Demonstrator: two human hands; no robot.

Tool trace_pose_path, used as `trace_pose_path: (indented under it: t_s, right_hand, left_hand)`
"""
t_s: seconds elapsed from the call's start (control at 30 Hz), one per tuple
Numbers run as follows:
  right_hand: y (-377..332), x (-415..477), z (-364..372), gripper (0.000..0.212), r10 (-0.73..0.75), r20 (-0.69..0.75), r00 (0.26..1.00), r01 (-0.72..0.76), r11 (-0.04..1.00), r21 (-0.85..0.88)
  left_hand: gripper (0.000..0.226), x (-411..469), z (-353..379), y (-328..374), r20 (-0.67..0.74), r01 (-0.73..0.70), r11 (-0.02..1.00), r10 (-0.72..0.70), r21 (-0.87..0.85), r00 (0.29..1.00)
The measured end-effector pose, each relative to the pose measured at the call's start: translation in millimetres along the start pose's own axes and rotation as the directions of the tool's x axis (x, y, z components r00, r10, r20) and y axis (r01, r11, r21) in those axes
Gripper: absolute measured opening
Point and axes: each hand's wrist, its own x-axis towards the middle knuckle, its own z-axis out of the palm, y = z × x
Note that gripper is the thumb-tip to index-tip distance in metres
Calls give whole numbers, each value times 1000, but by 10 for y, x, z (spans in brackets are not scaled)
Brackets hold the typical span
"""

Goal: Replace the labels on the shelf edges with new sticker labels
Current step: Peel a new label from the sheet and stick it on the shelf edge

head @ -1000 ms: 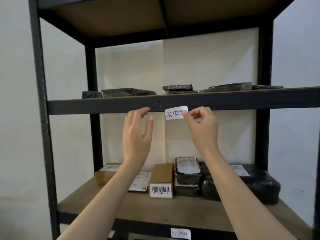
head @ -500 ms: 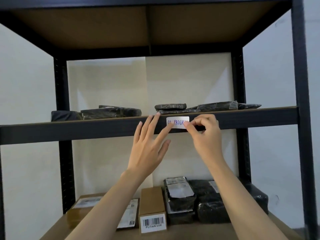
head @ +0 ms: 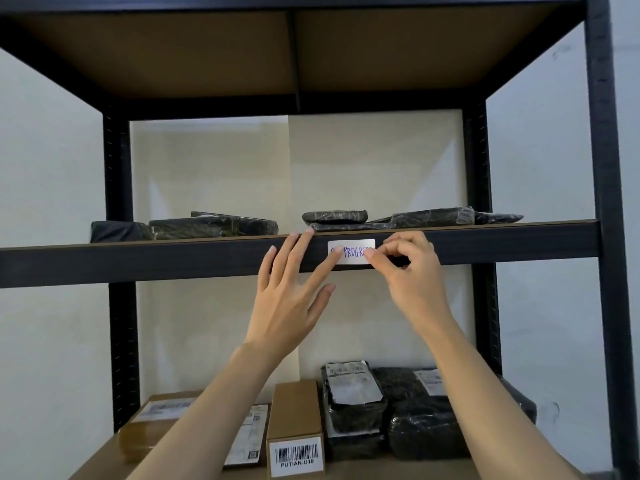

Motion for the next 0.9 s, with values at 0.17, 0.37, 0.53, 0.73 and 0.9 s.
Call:
trace_pose_path:
  t_s: [0.17,0.37,0.53,0.73,0.9]
  right_hand:
    - [1,-8,0,12,1,20,1000,-1,1000,-4]
    - [-60,-17,1,11,30,56,998,-31,999,26]
    - [-103,-41,65,17,23,68,997,-27,998,64]
    - [-79,-65,63,21,36,60,998,-52,960,277]
    - [-49,-64,104,14,9,42,999,-15,991,136]
  left_hand:
    - [45,-9,10,-23,-19,-17,1000,17,-10,1000]
    - [45,-42,8,-146,-4,-10,1000,10,-7,1000]
    - [47,-51,-7,-164,11,-11,1000,11,-28,1000]
    - [48,-40,-39,-160,-4,19,995,-19,-101,1000]
    - [51,-40,-40,-160,1,39,990,-39,-135,999]
